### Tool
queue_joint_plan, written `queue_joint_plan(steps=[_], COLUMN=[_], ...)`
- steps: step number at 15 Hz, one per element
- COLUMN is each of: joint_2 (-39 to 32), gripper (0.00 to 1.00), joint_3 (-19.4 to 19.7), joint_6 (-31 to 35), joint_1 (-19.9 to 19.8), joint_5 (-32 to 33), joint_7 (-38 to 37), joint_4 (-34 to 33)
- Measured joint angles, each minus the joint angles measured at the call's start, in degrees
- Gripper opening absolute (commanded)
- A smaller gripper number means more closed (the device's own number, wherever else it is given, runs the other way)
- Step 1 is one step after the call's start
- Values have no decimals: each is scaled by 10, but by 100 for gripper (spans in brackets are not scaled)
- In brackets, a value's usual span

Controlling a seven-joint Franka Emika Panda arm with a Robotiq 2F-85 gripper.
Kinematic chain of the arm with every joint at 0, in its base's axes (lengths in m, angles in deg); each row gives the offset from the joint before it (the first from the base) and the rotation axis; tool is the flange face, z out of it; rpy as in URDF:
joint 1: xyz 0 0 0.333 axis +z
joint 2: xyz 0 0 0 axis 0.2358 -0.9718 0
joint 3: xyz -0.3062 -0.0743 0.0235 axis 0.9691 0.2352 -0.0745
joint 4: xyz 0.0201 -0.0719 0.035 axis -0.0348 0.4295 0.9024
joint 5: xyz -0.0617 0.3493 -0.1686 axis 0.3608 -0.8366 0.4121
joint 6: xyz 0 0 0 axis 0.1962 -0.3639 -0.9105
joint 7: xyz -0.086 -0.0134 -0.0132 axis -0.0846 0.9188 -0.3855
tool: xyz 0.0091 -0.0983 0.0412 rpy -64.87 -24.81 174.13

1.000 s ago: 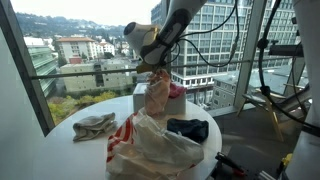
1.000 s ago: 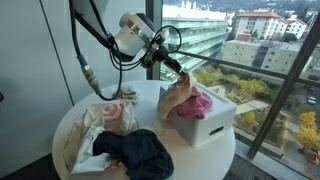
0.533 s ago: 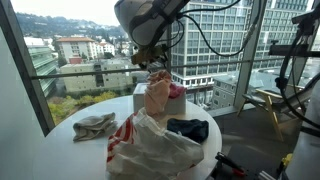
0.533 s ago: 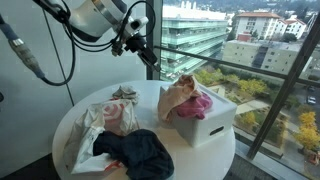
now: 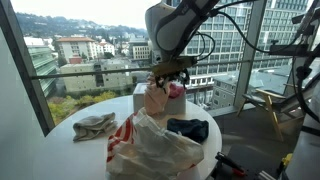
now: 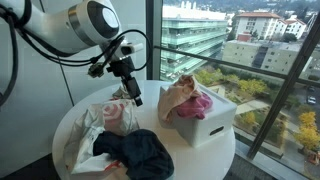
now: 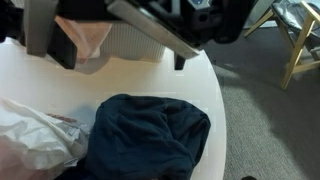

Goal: Move the items in the plastic to the top of the white object

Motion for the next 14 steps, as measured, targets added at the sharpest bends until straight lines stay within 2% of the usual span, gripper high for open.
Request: queue_joint_plan(steps=[3, 7, 11, 14], joint_2=[41, 80, 75, 66], gripper=[100, 100, 100, 100], joint_3=[21, 48, 76, 97], joint_6=[84, 182, 224, 230], joint_1=[-18, -46, -76, -79], joint_5=[-52, -100, -153, -207], joint_7=[76, 215, 371, 489], joint_4=[96, 199, 210, 210])
